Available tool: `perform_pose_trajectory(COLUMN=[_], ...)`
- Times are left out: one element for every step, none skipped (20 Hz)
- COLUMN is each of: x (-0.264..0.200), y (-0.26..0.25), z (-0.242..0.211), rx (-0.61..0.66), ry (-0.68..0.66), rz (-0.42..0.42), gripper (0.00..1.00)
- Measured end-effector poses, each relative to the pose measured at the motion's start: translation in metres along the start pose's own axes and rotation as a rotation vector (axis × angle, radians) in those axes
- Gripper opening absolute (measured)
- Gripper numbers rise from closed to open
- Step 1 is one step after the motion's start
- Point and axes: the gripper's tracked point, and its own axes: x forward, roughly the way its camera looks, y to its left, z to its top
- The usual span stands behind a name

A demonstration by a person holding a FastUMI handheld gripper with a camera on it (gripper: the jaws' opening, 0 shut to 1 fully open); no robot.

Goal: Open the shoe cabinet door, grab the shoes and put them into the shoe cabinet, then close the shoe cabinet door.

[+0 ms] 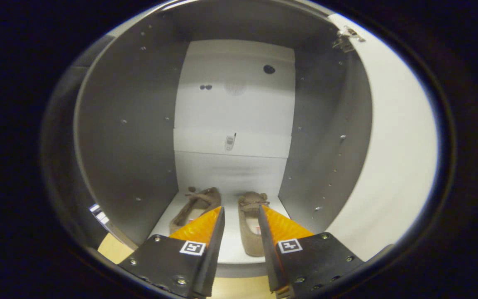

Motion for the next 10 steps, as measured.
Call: perform_pose_trajectory(x=[-0.021,-0.042,-0.065,-0.085,-0.105,-0.125,-0.145,-0.166,-0.186,-0.205], y=[0.0,-0.001,-0.002,-0.005,-0.007,-0.011,-0.017,-0.024,-0.031,-0.039], z=[0.003,0.005,0.007,0.008,0.008,0.005,0.004,0.0,-0.002,-0.004], rx=[-0.003,-0.002,0.008,0.025,0.043,0.055,0.059,0.06,0.062,0.065], ry=[-0.019,-0.036,-0.049,-0.061,-0.07,-0.078,-0.081,-0.082,-0.08,-0.079], rz=[-0.009,-0.02,-0.031,-0.042,-0.053,-0.067,-0.086,-0.106,-0.122,-0.14], gripper=[0.49,0.49,0.49,0.49,0.49,0.49,0.49,0.49,0.49,0.49])
